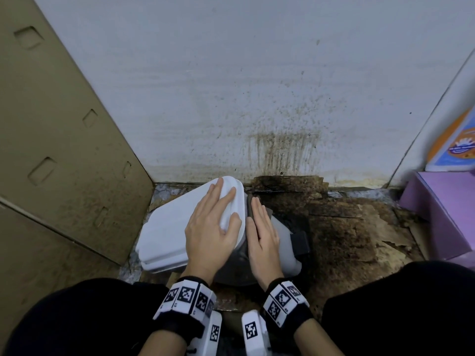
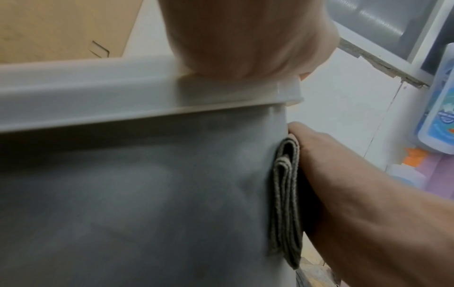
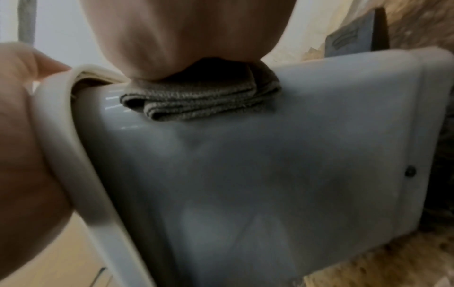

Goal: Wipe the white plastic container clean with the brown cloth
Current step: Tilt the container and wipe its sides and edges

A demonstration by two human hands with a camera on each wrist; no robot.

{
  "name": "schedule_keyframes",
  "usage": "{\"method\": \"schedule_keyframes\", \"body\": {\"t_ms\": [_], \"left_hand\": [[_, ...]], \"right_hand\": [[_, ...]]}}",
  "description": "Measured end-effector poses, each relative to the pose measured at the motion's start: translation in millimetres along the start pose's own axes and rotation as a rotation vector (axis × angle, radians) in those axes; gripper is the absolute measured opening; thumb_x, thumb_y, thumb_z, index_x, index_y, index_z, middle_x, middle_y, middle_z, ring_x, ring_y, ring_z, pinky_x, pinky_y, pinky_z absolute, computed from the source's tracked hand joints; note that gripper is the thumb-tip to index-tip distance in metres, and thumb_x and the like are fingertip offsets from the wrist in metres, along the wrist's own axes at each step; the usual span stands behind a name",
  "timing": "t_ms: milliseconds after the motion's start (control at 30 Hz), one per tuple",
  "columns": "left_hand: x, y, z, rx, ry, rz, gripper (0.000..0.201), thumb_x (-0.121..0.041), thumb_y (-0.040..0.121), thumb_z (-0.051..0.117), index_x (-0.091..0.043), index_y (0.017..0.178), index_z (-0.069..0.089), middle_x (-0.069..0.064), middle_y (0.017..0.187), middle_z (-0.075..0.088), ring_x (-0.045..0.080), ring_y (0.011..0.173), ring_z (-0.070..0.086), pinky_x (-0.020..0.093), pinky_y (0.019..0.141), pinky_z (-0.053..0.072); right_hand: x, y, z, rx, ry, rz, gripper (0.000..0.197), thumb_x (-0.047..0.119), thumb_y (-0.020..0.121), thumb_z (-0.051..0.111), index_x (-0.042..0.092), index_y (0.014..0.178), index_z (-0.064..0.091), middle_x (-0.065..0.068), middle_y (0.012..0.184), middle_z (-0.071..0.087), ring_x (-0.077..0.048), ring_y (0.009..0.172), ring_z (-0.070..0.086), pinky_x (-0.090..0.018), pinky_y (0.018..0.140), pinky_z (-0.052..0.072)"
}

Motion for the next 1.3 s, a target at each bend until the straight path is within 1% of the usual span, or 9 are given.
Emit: {"method": "schedule_keyframes", "body": {"t_ms": [100,200,500,700,900,1000,1133,1233,1300], "left_hand": [[1.7,-0.4,-3.0,-0.008,0.013,-0.006,0.056,-0.045,0.09,0.039,-0.035,0.143,0.057,-0.017,0.161,0.034,0.005,0.15,0.032,0.036,0.113,0.04],[1.4,-0.5,-4.6,-0.001,0.013,-0.013,0.057,-0.046,0.089,0.038,-0.036,0.143,0.056,-0.018,0.161,0.034,0.004,0.15,0.031,0.035,0.113,0.038],[-8.9,-2.5,4.6,0.09,-0.13,-0.027,0.057,-0.049,0.098,0.031,-0.035,0.152,0.044,-0.021,0.163,0.03,-0.002,0.151,0.024,0.029,0.123,0.024],[-26.7,-3.0,13.6,0.07,-0.774,-0.403,0.028,-0.054,0.103,0.043,-0.056,0.129,0.053,-0.042,0.135,0.049,-0.018,0.128,0.042,0.027,0.109,0.033],[-36.4,4.3,14.3,-0.043,-1.104,-0.45,0.04,-0.04,0.09,0.057,-0.02,0.125,0.061,0.006,0.133,0.066,0.018,0.125,0.062,0.032,0.105,0.047],[-28.9,3.5,1.8,-0.127,-0.986,-0.422,0.025,-0.013,0.102,0.048,-0.014,0.122,0.063,0.002,0.125,0.07,0.017,0.117,0.066,0.027,0.101,0.05],[-4.6,0.1,-13.2,-0.114,-0.61,-0.354,0.027,-0.013,0.106,0.046,-0.031,0.119,0.062,-0.013,0.124,0.064,0.005,0.12,0.058,0.024,0.102,0.045],[29.9,-5.2,-20.5,-0.149,-0.325,-0.409,0.023,-0.021,0.103,0.048,-0.029,0.123,0.057,-0.005,0.13,0.053,0.017,0.128,0.048,0.036,0.104,0.044],[48.1,-11.7,-21.7,-0.143,-0.144,-0.506,0.029,-0.029,0.1,0.049,-0.024,0.128,0.055,0.002,0.137,0.048,0.025,0.134,0.039,0.05,0.112,0.037]], "right_hand": [[-3.3,0.3,-1.4,-0.016,0.168,0.039,0.042,0.032,0.11,0.037,0.052,0.146,0.034,0.024,0.155,0.039,0.001,0.146,0.032,-0.037,0.124,0.026],[-9.9,-1.0,-5.2,-0.084,0.213,0.115,0.041,0.037,0.109,0.037,0.063,0.141,0.039,0.004,0.117,0.062,-0.007,0.099,0.054,-0.033,0.095,0.043],[33.0,8.5,-37.8,-0.204,0.839,0.304,0.029,0.026,0.109,0.042,0.029,0.132,0.06,0.002,0.134,0.067,-0.015,0.124,0.063,-0.044,0.113,0.045],[53.4,12.6,-56.2,-0.095,0.611,0.139,0.038,0.03,0.109,0.041,0.028,0.146,0.052,0.013,0.145,0.057,-0.004,0.135,0.052,-0.039,0.117,0.04],[49.7,5.0,-61.9,-0.009,0.05,0.014,0.047,0.04,0.109,0.031,0.032,0.155,0.037,0.023,0.163,0.02,0.013,0.147,0.008,-0.004,0.113,0.01],[37.9,7.2,-76.8,-0.03,-0.027,0.034,0.046,0.039,0.109,0.034,0.036,0.154,0.036,0.017,0.165,0.016,0.005,0.149,0.007,-0.024,0.12,0.013],[14.8,11.9,-99.7,-0.057,-0.025,0.137,0.047,0.049,0.103,0.045,0.05,0.15,0.037,0.013,0.154,0.02,-0.014,0.145,0.021,-0.034,0.111,0.038],[6.5,9.6,-116.3,-0.075,-0.011,0.183,0.049,0.051,0.1,0.051,0.054,0.147,0.036,0.012,0.142,0.027,-0.02,0.129,0.041,-0.018,0.084,0.053],[2.1,7.4,-126.0,-0.063,-0.015,0.213,0.054,0.049,0.1,0.053,0.05,0.15,0.033,0.01,0.142,0.028,-0.017,0.128,0.041,-0.018,0.093,0.044]]}}
Point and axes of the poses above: each hand's wrist, its own y-axis towards the middle knuckle, its own z-axis out of the palm, x = y × z, the point moved 6 cm from there along y, towards the middle knuckle
